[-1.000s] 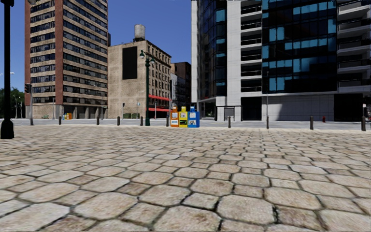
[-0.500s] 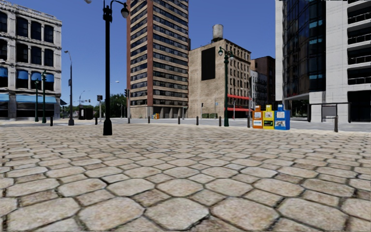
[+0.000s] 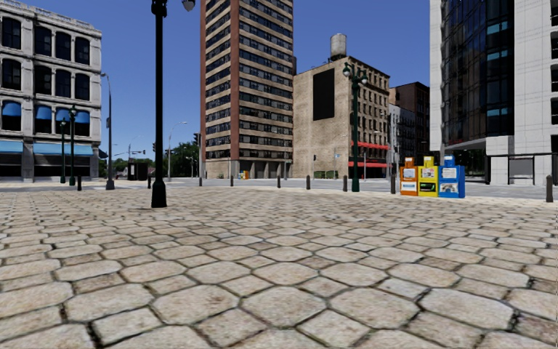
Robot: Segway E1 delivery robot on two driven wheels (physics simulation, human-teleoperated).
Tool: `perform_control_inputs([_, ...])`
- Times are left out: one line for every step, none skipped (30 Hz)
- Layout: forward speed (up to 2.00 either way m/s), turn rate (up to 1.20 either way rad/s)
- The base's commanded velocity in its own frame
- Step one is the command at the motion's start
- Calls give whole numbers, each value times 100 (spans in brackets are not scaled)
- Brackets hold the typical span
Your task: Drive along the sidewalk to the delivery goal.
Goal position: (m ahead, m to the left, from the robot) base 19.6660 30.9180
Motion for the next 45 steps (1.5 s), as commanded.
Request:
perform_control_inputs([200,0])
perform_control_inputs([200,0])
perform_control_inputs([200,0])
perform_control_inputs([200,0])
perform_control_inputs([200,0])
perform_control_inputs([200,0])
perform_control_inputs([200,0])
perform_control_inputs([200,0])
perform_control_inputs([200,0])
perform_control_inputs([200,0])
perform_control_inputs([200,0])
perform_control_inputs([200,0])
perform_control_inputs([200,0])
perform_control_inputs([200,0])
perform_control_inputs([200,0])
perform_control_inputs([200,5])
perform_control_inputs([200,8])
perform_control_inputs([200,8])
perform_control_inputs([200,9])
perform_control_inputs([200,10])
perform_control_inputs([200,10])
perform_control_inputs([200,10])
perform_control_inputs([200,10])
perform_control_inputs([200,12])
perform_control_inputs([200,12])
perform_control_inputs([200,13])
perform_control_inputs([200,15])
perform_control_inputs([200,16])
perform_control_inputs([200,16])
perform_control_inputs([200,17])
perform_control_inputs([200,17])
perform_control_inputs([200,17])
perform_control_inputs([200,17])
perform_control_inputs([200,17])
perform_control_inputs([200,17])
perform_control_inputs([200,17])
perform_control_inputs([200,17])
perform_control_inputs([200,20])
perform_control_inputs([200,31])
perform_control_inputs([200,39])
perform_control_inputs([200,39])
perform_control_inputs([200,40])
perform_control_inputs([200,41])
perform_control_inputs([200,41])
perform_control_inputs([200,41])
